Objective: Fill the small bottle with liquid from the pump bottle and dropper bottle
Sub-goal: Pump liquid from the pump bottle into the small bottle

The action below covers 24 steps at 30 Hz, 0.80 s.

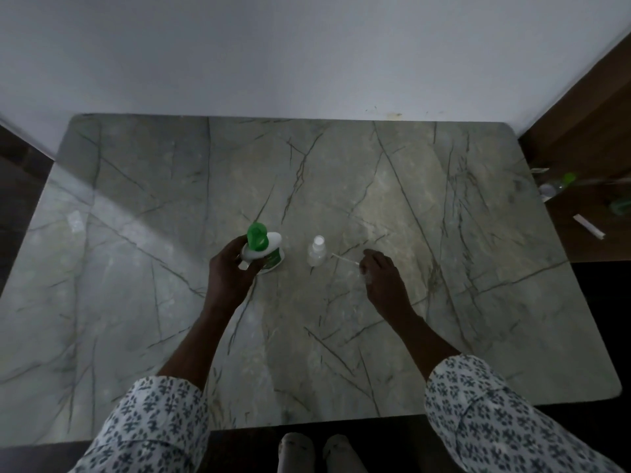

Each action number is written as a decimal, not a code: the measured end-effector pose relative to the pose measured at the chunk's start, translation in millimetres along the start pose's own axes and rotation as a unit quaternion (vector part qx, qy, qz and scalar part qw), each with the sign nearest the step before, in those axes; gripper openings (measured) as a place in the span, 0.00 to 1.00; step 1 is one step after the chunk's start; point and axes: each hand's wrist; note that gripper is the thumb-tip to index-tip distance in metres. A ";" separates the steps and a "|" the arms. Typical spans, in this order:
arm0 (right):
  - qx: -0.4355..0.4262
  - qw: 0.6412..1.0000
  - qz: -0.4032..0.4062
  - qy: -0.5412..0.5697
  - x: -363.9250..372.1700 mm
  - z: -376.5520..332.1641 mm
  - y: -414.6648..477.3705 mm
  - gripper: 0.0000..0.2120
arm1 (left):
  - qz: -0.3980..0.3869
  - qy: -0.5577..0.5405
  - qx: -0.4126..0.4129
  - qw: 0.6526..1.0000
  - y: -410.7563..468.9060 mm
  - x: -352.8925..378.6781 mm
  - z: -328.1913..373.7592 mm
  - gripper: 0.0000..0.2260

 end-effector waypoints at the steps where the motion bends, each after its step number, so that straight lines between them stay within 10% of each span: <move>1: 0.022 0.999 0.013 0.029 0.2 2.8 -3.2 0.11 | -0.001 0.000 -0.001 1.000 0.2 0.0 -0.6 0.21; 8: 0.095 0.988 0.035 0.114 -10.2 9.7 -16.9 0.26 | 0.001 0.009 0.005 1.000 1.1 -0.1 -0.6 0.22; 24: 0.123 0.982 0.042 0.135 -6.6 9.4 1.3 0.24 | 0.001 0.007 0.001 1.000 1.0 -0.4 -2.3 0.22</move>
Point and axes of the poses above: each hand's wrist, its own y-axis towards the middle knuckle, its own x-axis out of the palm, z = x × y, and after that the axes turned 5 degrees about z, right-handed
